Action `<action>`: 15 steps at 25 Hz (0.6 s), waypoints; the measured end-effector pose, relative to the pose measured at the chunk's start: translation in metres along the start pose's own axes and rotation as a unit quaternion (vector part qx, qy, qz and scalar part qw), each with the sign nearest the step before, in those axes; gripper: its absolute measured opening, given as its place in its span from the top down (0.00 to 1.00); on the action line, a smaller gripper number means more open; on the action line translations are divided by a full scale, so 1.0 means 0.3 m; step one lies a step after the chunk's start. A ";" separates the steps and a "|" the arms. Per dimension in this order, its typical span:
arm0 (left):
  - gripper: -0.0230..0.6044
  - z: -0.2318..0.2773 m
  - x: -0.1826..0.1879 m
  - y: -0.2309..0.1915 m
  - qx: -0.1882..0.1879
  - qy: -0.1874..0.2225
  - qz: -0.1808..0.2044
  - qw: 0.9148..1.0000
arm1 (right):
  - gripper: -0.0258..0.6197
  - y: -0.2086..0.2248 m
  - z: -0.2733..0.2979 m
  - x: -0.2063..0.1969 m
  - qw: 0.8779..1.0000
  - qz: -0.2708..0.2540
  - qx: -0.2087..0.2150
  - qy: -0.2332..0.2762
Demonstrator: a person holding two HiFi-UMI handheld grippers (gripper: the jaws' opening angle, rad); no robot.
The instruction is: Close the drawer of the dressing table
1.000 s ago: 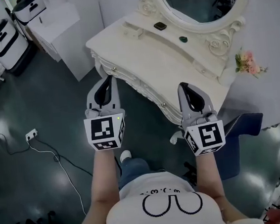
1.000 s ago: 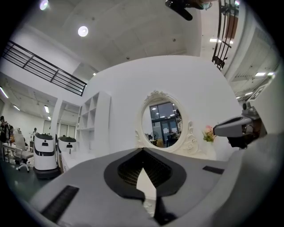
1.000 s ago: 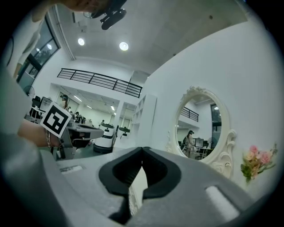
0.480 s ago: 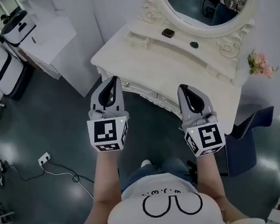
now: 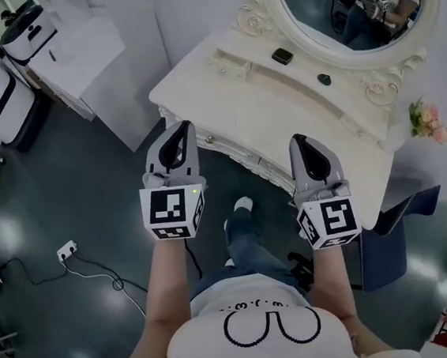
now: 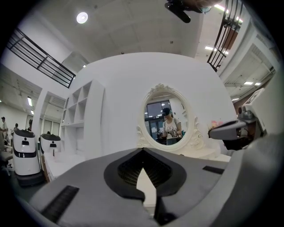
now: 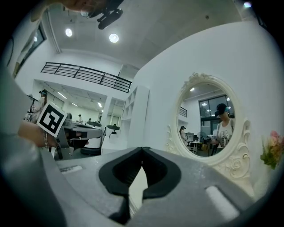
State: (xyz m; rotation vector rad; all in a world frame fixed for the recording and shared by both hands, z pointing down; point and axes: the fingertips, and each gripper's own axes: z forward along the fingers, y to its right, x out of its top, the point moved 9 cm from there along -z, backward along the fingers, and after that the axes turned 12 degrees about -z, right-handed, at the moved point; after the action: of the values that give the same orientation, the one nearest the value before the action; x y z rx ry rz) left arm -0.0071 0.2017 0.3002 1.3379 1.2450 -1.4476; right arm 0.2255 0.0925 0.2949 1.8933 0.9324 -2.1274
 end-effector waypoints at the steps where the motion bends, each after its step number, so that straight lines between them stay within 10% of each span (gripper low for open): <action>1: 0.97 0.019 -0.005 -0.022 0.003 -0.002 -0.001 1.000 | 0.96 0.001 0.029 -0.010 1.000 0.002 0.002 0.000; 15: 0.97 0.611 -0.042 -0.257 -0.002 -0.035 -0.015 0.999 | 0.96 0.197 0.564 -0.148 0.999 0.027 -0.005 -0.030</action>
State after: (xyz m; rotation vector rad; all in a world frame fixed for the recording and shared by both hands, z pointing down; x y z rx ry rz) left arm -0.1195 0.0379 0.3169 1.2591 1.2268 -1.5005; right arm 0.1200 -0.0573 0.3181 1.8187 0.8690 -2.1314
